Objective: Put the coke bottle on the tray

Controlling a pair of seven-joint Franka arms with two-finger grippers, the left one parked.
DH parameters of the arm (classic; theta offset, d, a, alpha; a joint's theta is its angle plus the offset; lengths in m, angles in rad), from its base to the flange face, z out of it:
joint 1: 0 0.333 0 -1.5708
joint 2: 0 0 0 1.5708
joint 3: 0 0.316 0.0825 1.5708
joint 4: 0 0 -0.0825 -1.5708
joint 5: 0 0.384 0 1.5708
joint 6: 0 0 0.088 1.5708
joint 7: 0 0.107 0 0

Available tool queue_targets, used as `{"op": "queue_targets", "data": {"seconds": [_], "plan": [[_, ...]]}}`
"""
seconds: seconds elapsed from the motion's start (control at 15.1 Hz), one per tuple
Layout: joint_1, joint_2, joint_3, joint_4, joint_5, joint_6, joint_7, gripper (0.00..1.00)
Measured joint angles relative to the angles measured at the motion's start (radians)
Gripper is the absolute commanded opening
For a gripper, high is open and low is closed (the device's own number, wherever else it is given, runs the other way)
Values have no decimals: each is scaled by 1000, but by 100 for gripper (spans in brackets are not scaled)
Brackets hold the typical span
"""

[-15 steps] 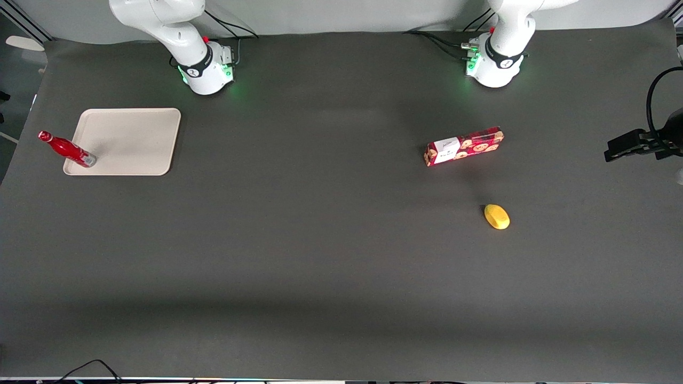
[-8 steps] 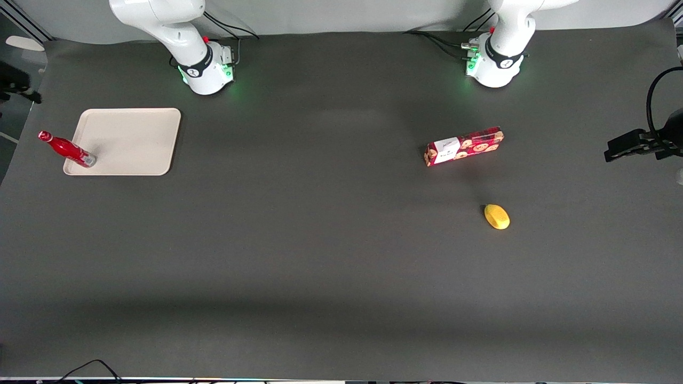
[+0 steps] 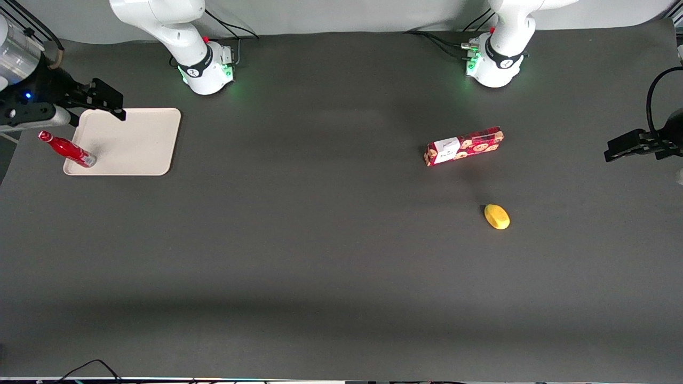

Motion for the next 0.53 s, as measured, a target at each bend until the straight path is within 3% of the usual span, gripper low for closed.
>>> {"op": "queue_targets", "data": {"seconds": [0.53], "plan": [[-24,90,-6,40,-8,61,9,100]]}}
